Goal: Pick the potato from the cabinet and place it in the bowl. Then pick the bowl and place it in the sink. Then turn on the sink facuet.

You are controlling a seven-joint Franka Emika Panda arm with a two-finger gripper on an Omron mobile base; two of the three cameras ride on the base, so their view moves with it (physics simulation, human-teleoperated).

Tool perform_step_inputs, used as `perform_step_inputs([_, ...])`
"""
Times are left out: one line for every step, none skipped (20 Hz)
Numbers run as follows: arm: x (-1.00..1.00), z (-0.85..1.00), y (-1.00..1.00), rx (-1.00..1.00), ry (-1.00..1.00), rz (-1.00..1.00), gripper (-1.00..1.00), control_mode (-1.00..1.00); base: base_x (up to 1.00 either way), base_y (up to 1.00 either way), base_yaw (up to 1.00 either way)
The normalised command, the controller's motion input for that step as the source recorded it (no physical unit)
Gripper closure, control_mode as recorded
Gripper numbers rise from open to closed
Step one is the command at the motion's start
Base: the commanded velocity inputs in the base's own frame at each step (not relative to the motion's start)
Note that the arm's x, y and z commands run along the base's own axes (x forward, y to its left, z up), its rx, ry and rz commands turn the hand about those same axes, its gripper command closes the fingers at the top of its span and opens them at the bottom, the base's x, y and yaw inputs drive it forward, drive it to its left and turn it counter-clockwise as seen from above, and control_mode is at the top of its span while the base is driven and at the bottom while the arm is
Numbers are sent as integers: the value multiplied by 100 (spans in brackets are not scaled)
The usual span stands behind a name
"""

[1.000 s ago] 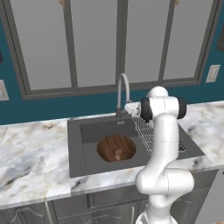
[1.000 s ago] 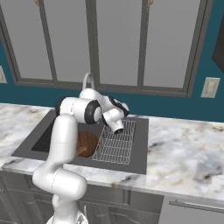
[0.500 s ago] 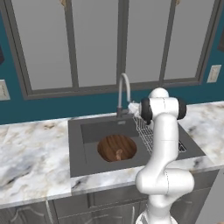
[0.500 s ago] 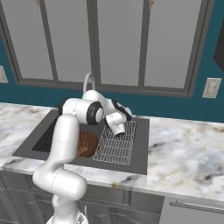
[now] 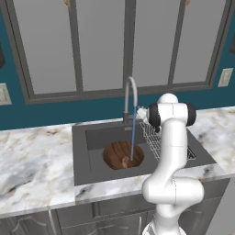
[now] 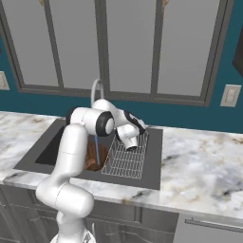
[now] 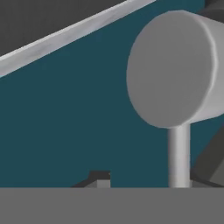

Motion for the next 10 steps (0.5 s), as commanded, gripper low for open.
perform_step_inputs([0, -4, -47, 5, 0, 0, 100, -100, 0, 0, 0])
perform_step_inputs([0, 0, -35, 3, 0, 0, 100, -100, 0, 0, 0])
perform_step_inputs([-1, 0, -28, 3, 0, 0, 100, -100, 0, 0, 0])
perform_step_inputs([-8, 0, -21, 4, -3, 0, 100, -100, 0, 0, 0])
perform_step_inputs([-19, 4, -2, 1, -6, 0, 100, -100, 0, 0, 0])
perform_step_inputs([-13, 19, 0, 0, -6, 0, 100, -100, 0, 0, 0])
perform_step_inputs([-23, 24, -3, 1, -12, 0, 100, -100, 0, 0, 0])
perform_step_inputs([-20, 28, -3, 1, -17, 0, 100, -100, 0, 0, 0])
perform_step_inputs([-21, 34, 0, 0, -28, -3, 100, -100, 0, 0, 0])
perform_step_inputs([-12, 29, 0, 0, -29, -4, 100, -100, 0, 0, 0])
